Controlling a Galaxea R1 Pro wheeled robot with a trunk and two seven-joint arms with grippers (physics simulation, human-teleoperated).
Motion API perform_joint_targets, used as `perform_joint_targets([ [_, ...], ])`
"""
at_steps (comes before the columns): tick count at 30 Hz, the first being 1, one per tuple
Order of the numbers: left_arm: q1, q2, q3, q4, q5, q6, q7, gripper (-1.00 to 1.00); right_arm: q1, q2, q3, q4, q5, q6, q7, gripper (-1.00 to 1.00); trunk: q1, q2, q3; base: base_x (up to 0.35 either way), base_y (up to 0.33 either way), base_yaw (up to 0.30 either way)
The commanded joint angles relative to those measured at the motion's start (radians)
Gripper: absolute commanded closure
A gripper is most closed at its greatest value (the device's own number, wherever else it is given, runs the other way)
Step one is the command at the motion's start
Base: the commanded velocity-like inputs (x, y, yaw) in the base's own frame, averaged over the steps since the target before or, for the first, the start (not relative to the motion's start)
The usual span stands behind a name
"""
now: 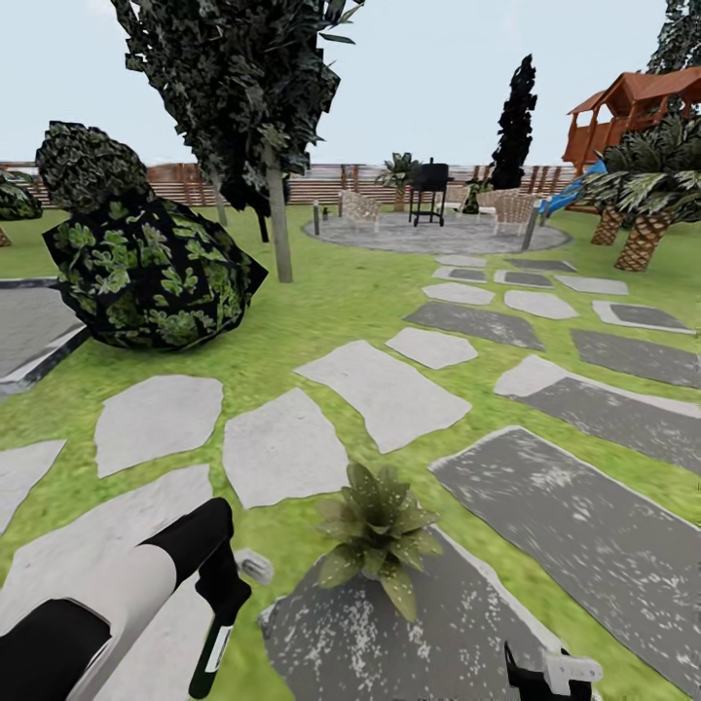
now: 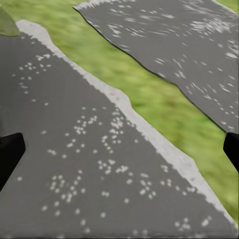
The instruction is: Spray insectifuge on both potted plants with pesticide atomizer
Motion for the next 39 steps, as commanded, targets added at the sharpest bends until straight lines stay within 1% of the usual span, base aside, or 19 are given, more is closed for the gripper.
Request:
perform_joint_targets([
  [1,0.0,0.001,0.001,-0.003,-0.01,0.004,-0.01,1.0,-0.001,0.0,-0.007,0.001,0.003,-0.004,0.001,-1.0,0.0,0.0,-0.001,0.0,0.304,-0.25],
  [17,0.0,0.002,0.002,-0.006,-0.01,0.004,-0.011,1.0,-0.001,0.0,-0.007,0.001,0.003,-0.004,0.001,-1.0,0.0,0.0,-0.001,0.004,0.304,-0.296],
  [31,0.0,0.003,0.006,-0.007,-0.01,0.004,-0.01,1.0,-0.001,0.0,-0.007,0.0,0.003,-0.004,0.001,-1.0,0.0,0.0,-0.001,0.142,0.305,-0.3],
  [39,0.0,0.002,0.006,-0.007,-0.01,0.003,-0.01,1.0,-0.001,0.0,-0.007,-0.001,0.003,-0.004,0.001,-1.0,0.0,0.0,-0.001,0.161,0.305,-0.062],
])
